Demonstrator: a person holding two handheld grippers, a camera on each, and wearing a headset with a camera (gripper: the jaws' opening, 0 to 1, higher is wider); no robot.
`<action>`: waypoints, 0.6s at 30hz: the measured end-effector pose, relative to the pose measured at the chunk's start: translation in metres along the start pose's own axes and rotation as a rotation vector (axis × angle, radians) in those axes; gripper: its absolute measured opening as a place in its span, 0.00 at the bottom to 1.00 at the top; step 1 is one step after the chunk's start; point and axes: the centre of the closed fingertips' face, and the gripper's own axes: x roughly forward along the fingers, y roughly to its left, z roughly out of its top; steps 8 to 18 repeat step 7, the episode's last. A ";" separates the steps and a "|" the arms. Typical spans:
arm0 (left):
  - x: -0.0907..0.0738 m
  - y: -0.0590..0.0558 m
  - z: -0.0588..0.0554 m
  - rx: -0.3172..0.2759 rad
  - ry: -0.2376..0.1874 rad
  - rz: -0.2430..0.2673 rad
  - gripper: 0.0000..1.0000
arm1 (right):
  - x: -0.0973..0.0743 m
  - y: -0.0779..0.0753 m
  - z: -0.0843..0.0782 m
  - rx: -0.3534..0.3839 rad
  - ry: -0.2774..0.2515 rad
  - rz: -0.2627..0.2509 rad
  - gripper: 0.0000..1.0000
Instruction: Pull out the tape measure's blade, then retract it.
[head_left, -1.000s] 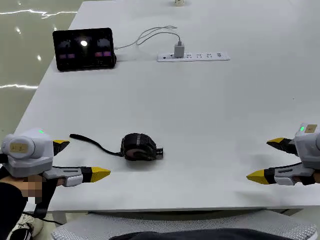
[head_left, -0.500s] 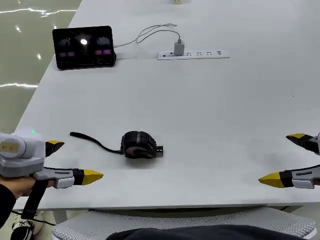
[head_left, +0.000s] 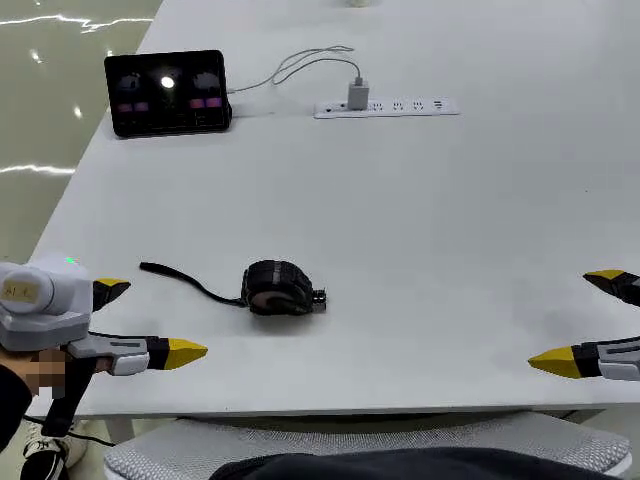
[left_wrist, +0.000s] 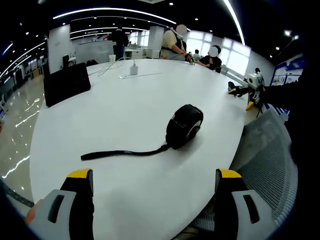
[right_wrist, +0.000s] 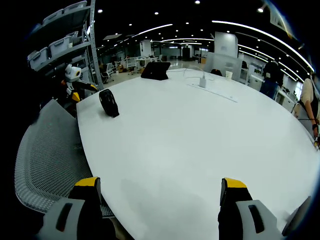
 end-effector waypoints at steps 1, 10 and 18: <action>0.000 0.001 0.000 0.005 0.002 0.004 0.99 | 0.000 0.001 0.000 0.000 0.001 0.001 0.99; -0.002 0.002 0.005 0.004 -0.004 0.003 0.99 | -0.001 -0.001 -0.003 0.003 0.005 -0.003 0.99; -0.002 0.002 0.005 0.004 -0.004 0.003 0.99 | -0.001 -0.001 -0.003 0.003 0.005 -0.003 0.99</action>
